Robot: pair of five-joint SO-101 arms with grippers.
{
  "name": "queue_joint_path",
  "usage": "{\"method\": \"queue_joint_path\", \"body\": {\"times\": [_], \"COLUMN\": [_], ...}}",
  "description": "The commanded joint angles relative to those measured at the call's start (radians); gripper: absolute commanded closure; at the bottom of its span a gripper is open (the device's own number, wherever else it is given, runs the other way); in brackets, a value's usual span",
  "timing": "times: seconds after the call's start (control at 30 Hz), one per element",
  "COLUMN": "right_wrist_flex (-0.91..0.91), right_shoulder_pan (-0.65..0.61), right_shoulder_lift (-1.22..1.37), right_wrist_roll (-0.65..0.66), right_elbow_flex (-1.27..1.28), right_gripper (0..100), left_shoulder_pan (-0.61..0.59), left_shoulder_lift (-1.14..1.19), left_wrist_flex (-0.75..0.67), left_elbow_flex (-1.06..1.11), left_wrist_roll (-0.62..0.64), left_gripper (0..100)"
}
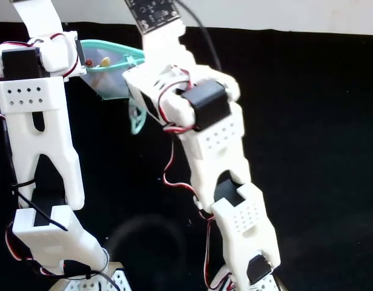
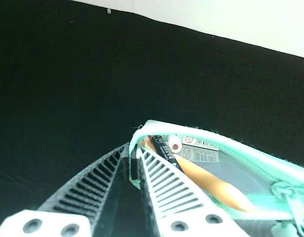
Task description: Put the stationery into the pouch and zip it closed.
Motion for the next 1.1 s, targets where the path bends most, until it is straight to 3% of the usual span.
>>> {"method": "queue_joint_path", "body": {"times": [0.0,0.17,0.43,0.63,1.07], "right_wrist_flex": [0.010,0.010,0.012,0.012,0.010], "right_shoulder_pan": [-0.002,0.053,0.312,0.430,0.464], "right_shoulder_lift": [-0.054,-0.054,-0.054,-0.050,-0.056], "right_wrist_roll": [-0.014,-0.015,-0.015,-0.017,-0.068], "right_elbow_flex": [0.030,0.028,0.036,0.047,0.352], "right_gripper": [77.9,77.9,77.9,77.9,77.9], "left_shoulder_pan": [-0.002,-0.002,-0.002,0.001,0.053], "left_shoulder_lift": [0.044,0.041,0.042,0.041,0.041], "left_wrist_flex": [0.006,0.011,0.183,0.210,0.210], "left_elbow_flex": [0.007,-0.019,-0.288,-0.415,-0.639], "left_wrist_roll": [-0.006,-0.005,-0.003,-0.009,-0.029], "left_gripper": [99,99,99,99,99]}}
